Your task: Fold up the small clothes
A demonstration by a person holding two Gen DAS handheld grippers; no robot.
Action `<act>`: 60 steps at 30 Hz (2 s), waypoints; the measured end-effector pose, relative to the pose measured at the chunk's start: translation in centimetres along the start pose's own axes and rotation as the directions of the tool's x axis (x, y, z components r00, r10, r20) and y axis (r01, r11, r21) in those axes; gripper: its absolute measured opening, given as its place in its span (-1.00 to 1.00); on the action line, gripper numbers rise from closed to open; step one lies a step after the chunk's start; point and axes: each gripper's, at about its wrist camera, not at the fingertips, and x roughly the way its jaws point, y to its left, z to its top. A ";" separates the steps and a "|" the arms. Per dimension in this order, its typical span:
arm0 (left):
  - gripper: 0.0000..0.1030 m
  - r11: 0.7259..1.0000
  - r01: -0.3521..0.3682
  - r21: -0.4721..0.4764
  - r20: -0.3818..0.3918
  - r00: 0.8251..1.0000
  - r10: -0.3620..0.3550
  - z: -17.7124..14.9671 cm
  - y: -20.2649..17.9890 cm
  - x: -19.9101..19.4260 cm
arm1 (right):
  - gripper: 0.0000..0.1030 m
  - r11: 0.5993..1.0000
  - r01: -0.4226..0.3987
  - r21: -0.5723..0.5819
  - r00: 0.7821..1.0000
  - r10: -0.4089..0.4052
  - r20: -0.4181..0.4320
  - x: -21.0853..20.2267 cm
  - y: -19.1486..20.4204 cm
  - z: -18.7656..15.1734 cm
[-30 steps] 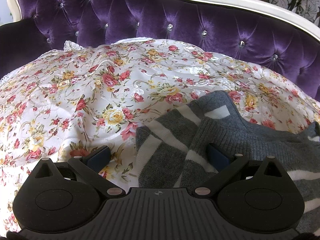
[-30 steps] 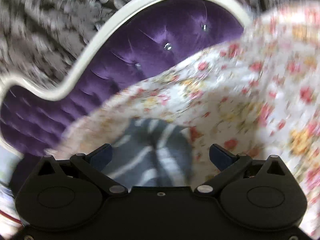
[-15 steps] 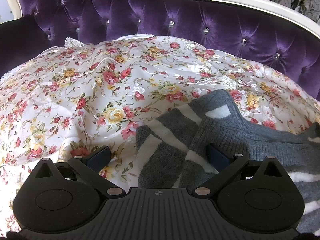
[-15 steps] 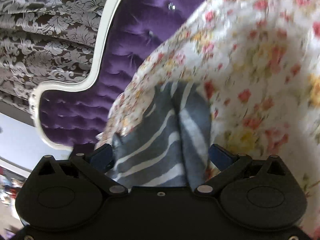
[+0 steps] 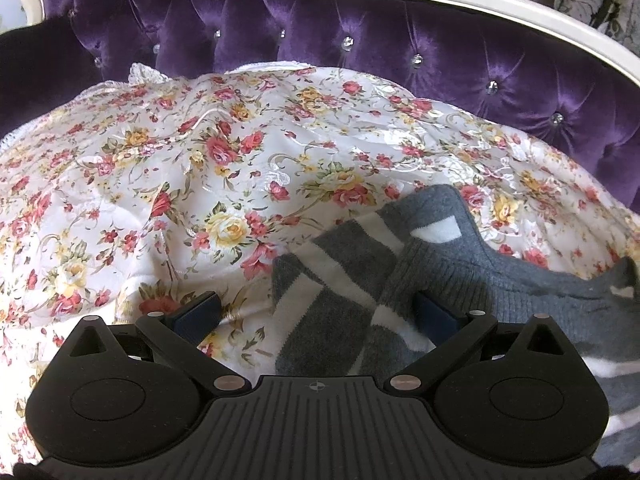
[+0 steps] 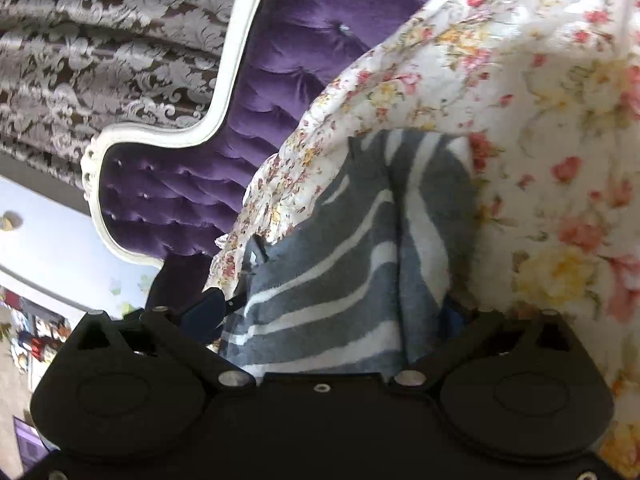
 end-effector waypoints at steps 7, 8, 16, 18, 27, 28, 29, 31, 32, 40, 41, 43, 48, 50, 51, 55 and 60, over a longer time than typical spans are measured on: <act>0.94 1.000 -0.001 0.025 0.089 0.996 -0.001 0.3 -1.1 -5.0 | 1.00 0.998 0.060 -0.027 0.998 -0.059 0.027 0.5 0.8 -0.4; 0.94 0.998 0.010 0.055 0.092 0.996 -0.015 0.1 -1.7 -5.9 | 1.00 0.998 0.061 -0.022 0.998 -0.060 0.030 0.5 0.8 -0.3; 0.94 0.962 0.145 0.232 0.035 0.987 -0.158 -4.9 -7.5 -9.6 | 0.99 0.998 0.066 -0.024 0.998 -0.065 0.025 0.5 0.8 -0.4; 0.94 0.957 0.138 0.256 0.017 0.989 -0.147 -6.1 -8.6 -9.2 | 0.99 0.997 0.065 -0.035 0.998 -0.065 0.015 0.5 0.9 -0.4; 0.99 0.957 0.082 0.278 0.011 0.996 -0.088 -8.5 -9.8 -7.5 | 0.99 0.998 0.061 -0.033 0.998 -0.062 -0.012 0.6 0.9 -0.3; 0.99 0.961 0.084 0.265 0.012 0.996 -0.091 -8.5 -9.8 -7.5 | 0.99 0.997 0.068 -0.043 0.998 -0.068 -0.014 0.7 1.0 -0.4; 0.99 0.962 0.086 0.257 0.013 0.996 -0.093 -8.5 -9.8 -7.5 | 0.99 0.996 0.074 -0.052 0.997 -0.075 -0.016 0.8 1.2 -0.4; 1.00 0.961 0.088 0.262 0.017 0.995 -0.096 -8.6 -9.8 -7.5 | 0.99 0.994 0.085 -0.069 0.996 -0.087 -0.018 1.0 1.4 -0.5; 1.00 0.957 0.093 0.274 0.021 0.995 -0.103 -8.6 -9.8 -7.5 | 0.98 0.993 0.088 -0.074 0.996 -0.090 -0.019 1.0 1.5 -0.5; 0.87 0.954 0.139 0.266 0.003 0.989 -0.145 -7.8 -9.0 -8.4 | -0.40 0.953 0.273 -0.128 0.962 -0.274 0.014 0.9 1.5 -0.6; 0.77 0.957 0.130 0.258 0.014 0.990 -0.138 -7.7 -8.7 -8.9 | -0.46 0.955 0.270 -0.125 0.963 -0.270 0.016 0.8 1.4 -0.6; 0.68 0.960 0.116 0.255 0.035 0.991 -0.130 -7.7 -7.9 -10.1 | -0.51 0.950 0.285 -0.130 0.959 -0.283 0.030 0.7 1.6 -0.7; 0.68 0.965 0.043 0.260 0.087 0.994 -0.068 -8.1 -4.7 -12.6 | -0.55 0.913 0.356 -0.200 0.934 -0.348 0.077 0.9 3.2 -1.4; 0.69 0.971 0.026 0.237 0.099 0.994 -0.051 -8.1 -2.9 -12.9 | -0.57 0.890 0.392 -0.231 0.920 -0.379 0.102 1.2 4.1 -1.8; 0.69 0.974 0.029 0.224 0.096 0.994 -0.052 -8.0 -2.0 -12.9 | -0.58 0.879 0.409 -0.244 0.912 -0.393 0.115 1.2 4.5 -2.0; 0.69 0.988 0.044 0.148 0.075 0.996 -0.056 -7.3 1.4 -12.1 | -0.61 0.844 0.463 -0.270 0.885 -0.428 0.182 1.3 6.2 -2.8; 0.68 0.997 0.048 0.068 0.043 0.998 -0.051 -6.2 4.8 -12.1 | -0.62 0.802 0.522 -0.289 0.852 -0.477 0.214 2.1 8.4 -3.0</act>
